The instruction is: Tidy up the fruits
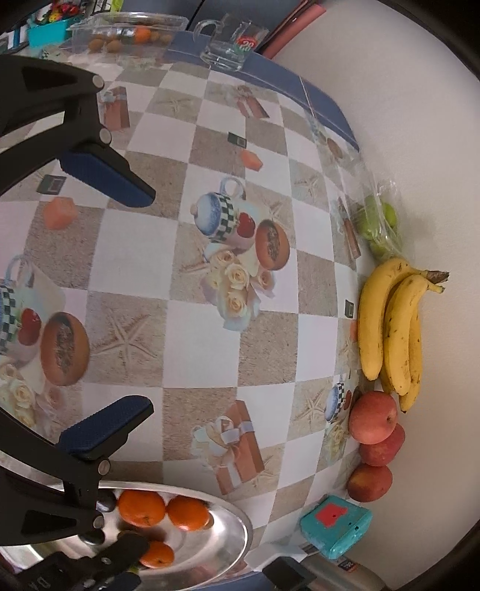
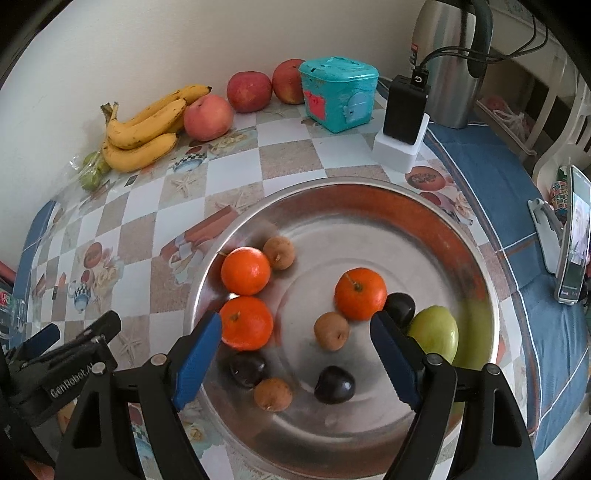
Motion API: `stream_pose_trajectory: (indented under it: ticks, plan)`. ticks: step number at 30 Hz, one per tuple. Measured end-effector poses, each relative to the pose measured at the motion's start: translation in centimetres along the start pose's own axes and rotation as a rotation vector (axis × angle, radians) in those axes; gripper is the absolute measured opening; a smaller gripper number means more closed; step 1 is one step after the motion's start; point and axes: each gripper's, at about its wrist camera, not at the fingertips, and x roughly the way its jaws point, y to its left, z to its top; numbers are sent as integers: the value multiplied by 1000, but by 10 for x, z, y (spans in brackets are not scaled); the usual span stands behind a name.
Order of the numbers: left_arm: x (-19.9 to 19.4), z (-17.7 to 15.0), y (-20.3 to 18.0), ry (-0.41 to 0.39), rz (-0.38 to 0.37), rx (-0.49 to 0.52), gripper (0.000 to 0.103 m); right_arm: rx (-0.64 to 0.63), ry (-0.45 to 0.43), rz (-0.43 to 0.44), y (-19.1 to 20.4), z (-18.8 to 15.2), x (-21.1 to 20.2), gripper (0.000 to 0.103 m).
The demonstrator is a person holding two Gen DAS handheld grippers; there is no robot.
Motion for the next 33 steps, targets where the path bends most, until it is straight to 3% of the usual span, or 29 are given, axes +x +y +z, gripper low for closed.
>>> stream_pose_trajectory:
  ticks: [7, 14, 33]
  plan:
    - [-5, -19, 15, 15, 30, -30, 103, 32, 4, 40, 0, -17, -10, 83]
    - [-13, -37, 34, 17, 116, -49, 103, 3, 5, 30, 4, -39, -15, 83]
    - [-34, -79, 47, 17, 117, -6, 103, -27, 32, 22, 5, -79, -23, 83]
